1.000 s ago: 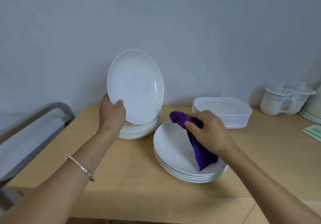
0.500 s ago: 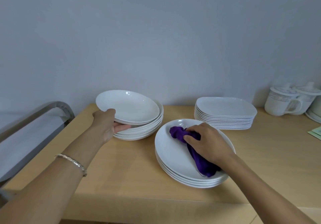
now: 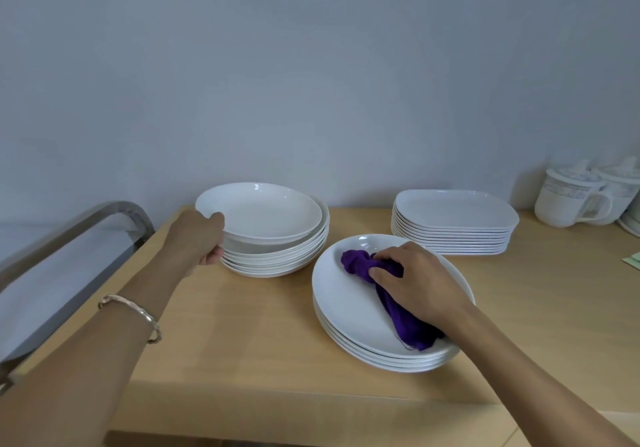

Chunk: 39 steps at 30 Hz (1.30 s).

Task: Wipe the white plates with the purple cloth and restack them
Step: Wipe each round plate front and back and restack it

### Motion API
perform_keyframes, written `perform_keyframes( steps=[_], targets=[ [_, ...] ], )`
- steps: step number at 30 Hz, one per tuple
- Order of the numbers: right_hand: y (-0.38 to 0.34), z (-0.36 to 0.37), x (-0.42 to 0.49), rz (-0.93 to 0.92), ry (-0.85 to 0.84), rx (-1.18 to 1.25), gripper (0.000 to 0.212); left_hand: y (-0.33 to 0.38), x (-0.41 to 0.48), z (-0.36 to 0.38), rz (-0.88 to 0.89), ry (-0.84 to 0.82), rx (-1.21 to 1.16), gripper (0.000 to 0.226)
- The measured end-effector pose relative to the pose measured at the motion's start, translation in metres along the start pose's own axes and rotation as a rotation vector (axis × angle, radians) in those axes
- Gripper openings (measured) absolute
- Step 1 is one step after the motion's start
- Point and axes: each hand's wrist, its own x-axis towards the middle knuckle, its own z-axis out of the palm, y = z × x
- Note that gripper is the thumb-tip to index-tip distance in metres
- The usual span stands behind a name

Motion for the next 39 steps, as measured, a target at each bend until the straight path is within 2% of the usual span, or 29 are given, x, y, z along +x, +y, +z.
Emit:
perform_keyframes(
  steps=[4, 8, 12, 14, 16, 18, 21, 28, 30, 32, 34, 36, 39],
  targets=[
    [0.001, 0.001, 0.001, -0.005, -0.004, -0.003, 0.029, -0.010, -0.004, 0.005, 0.005, -0.019, -0.006, 0.032],
    [0.001, 0.000, 0.000, 0.006, -0.007, -0.006, 0.030, -0.010, -0.009, 0.011, 0.069, -0.025, 0.270, 0.053],
    [0.000, 0.001, 0.001, 0.001, -0.005, -0.003, 0.030, -0.011, -0.012, 0.016, 0.041, 0.037, 0.581, 0.081],
    [0.000, 0.000, 0.000, 0.010, -0.010, -0.001, 0.030, -0.009, -0.016, 0.018, 0.057, 0.085, 0.725, 0.086],
    [0.000, 0.000, 0.000, 0.007, -0.010, -0.006, 0.031, -0.005, -0.024, 0.022, 0.136, 0.066, 0.805, 0.087],
    [-0.002, 0.000, -0.001, 0.010, -0.006, -0.014, 0.032, -0.002, -0.033, 0.029, 0.226, -0.061, 0.842, 0.087],
    [-0.005, -0.001, -0.003, 0.025, -0.009, -0.035, 0.035, -0.007, -0.039, 0.039, 0.249, -0.195, 0.869, 0.100],
    [-0.008, -0.001, -0.006, 0.013, -0.072, -0.163, 0.049, -0.013, -0.044, 0.043, 0.395, -0.085, 0.978, 0.103],
    [-0.007, -0.001, -0.006, 0.001, -0.099, -0.221, 0.054, -0.012, -0.056, 0.045, 0.512, -0.090, 1.016, 0.117],
    [-0.006, -0.001, -0.005, 0.001, -0.132, -0.261, 0.055, -0.016, -0.076, 0.052, 0.645, -0.207, 0.971, 0.133],
    [-0.004, -0.001, -0.005, -0.017, -0.167, -0.298, 0.056, -0.022, -0.100, 0.057, 0.687, -0.399, 0.881, 0.138],
    [-0.005, -0.003, -0.009, -0.060, -0.208, -0.311, 0.056, -0.025, -0.122, 0.058, 0.640, -0.581, 0.814, 0.133],
    [-0.018, -0.010, -0.024, -0.192, -0.327, -0.242, 0.054, -0.023, -0.137, 0.056, 0.540, -0.670, 0.754, 0.127]
  ],
)
